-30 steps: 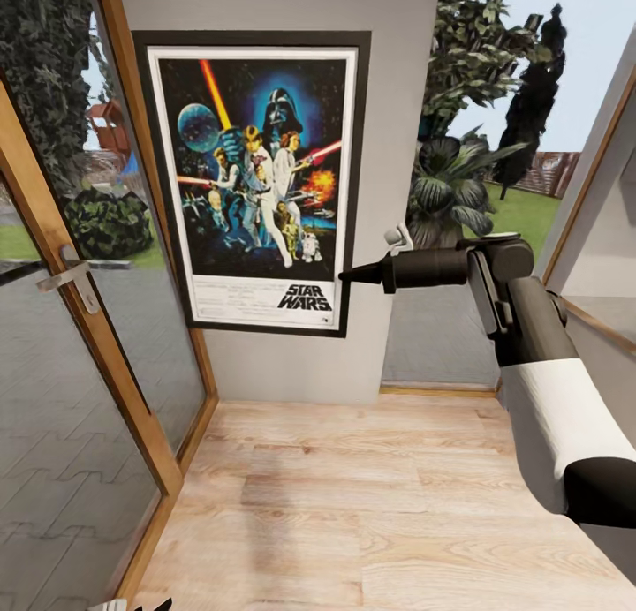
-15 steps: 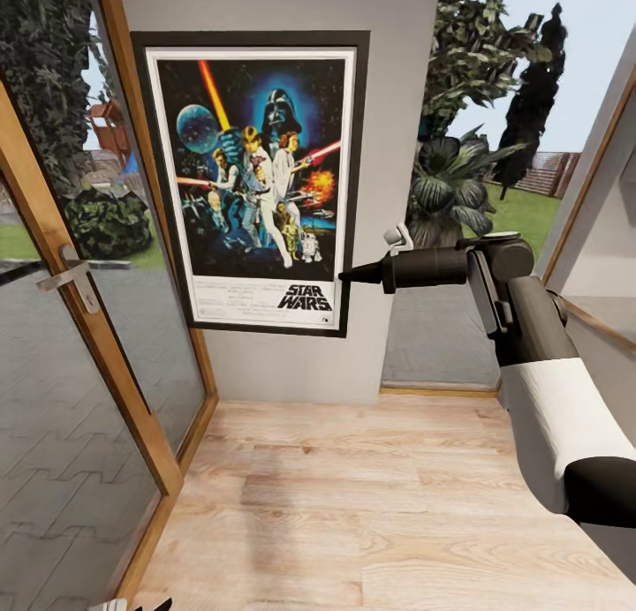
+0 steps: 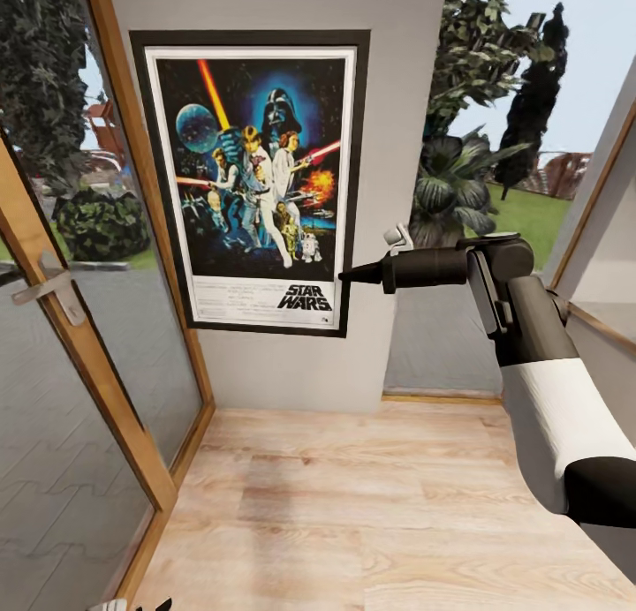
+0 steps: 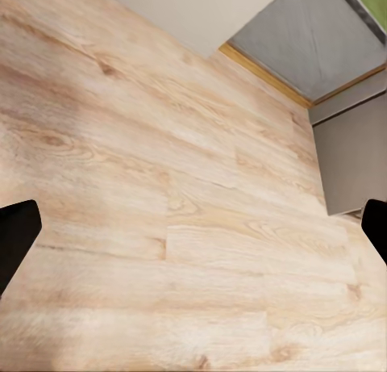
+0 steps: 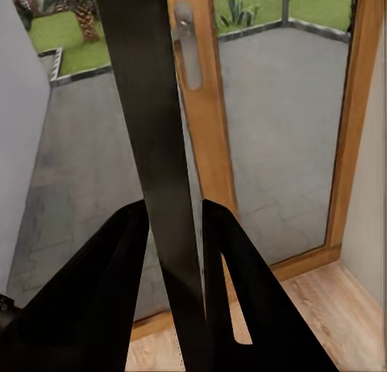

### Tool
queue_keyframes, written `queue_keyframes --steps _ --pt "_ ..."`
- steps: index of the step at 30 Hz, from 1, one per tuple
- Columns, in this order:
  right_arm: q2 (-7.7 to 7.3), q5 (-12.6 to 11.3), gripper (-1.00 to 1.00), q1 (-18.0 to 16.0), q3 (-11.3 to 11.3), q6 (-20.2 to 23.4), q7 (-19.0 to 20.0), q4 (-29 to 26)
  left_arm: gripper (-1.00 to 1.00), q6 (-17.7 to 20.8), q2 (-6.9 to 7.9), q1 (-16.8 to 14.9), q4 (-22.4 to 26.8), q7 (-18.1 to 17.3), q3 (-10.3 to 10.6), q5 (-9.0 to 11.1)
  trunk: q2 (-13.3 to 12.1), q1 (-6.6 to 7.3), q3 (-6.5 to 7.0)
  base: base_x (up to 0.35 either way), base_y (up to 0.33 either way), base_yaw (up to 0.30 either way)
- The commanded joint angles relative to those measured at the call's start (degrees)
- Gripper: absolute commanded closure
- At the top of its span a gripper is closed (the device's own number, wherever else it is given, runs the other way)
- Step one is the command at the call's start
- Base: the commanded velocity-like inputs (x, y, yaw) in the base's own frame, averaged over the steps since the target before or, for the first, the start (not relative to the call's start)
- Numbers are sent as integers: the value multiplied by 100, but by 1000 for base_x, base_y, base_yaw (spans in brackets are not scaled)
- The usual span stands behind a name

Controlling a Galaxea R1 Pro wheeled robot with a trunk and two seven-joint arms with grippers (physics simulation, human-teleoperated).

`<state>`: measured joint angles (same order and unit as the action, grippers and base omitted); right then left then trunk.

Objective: Pick up the poster from the kitchen countertop and hang it on one of the wall nails in the kitchen.

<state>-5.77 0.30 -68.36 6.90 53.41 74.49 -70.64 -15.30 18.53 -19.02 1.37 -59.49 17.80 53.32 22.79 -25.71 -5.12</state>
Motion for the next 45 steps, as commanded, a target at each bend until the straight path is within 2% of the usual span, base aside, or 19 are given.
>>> queue_keyframes --steps 1,45 --pt "-3 -3 100 -6 5 56 22 -1 -100 -34 1 -3 -3 -10 48 38 12 -7 -13 324 0 0" --pt "-9 -3 100 21 -4 32 22 -20 -100 -34 1 -2 2 -10 46 38 12 -7 -13 323 0 0"
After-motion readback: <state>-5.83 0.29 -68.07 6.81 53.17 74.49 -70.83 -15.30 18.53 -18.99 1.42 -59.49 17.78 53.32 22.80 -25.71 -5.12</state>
